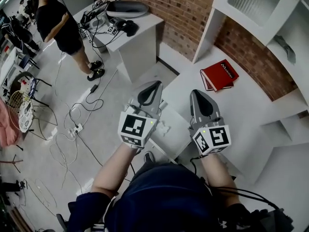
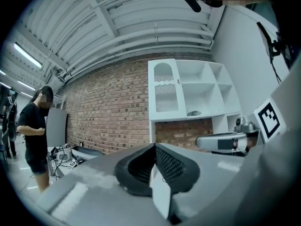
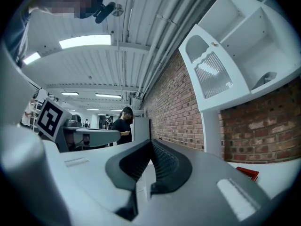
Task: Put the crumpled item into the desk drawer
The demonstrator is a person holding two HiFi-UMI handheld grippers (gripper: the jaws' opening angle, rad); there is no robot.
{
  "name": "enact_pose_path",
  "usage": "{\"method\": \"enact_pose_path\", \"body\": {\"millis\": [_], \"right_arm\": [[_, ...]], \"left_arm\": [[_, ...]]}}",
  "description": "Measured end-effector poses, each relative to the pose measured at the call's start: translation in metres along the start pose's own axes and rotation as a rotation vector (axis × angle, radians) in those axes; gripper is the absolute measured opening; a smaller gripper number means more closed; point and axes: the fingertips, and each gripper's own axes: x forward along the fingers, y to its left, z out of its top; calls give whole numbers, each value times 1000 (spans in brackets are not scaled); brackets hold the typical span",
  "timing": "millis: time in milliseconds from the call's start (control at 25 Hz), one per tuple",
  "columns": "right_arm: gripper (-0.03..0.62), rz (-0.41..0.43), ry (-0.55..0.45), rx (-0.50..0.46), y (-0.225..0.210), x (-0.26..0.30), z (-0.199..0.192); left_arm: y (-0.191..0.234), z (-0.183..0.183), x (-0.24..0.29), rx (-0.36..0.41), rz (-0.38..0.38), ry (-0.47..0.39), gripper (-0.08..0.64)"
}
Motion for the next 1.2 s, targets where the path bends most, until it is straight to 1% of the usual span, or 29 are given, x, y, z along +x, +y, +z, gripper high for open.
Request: {"method": "enact_pose_path", "body": {"millis": [120,560,1200], "right_arm": [[3,-4,-3,4,-1,-6,-5],[2,-17,9,15,-1,-1,-13],[2,-9,16,-3,3,5,-17]], "left_arm": [[-7,-7,0,-1,-9,4,3],[-1,-17,3,-22,-18,28,3],[2,-24,5,-28,-27,35,3]]}}
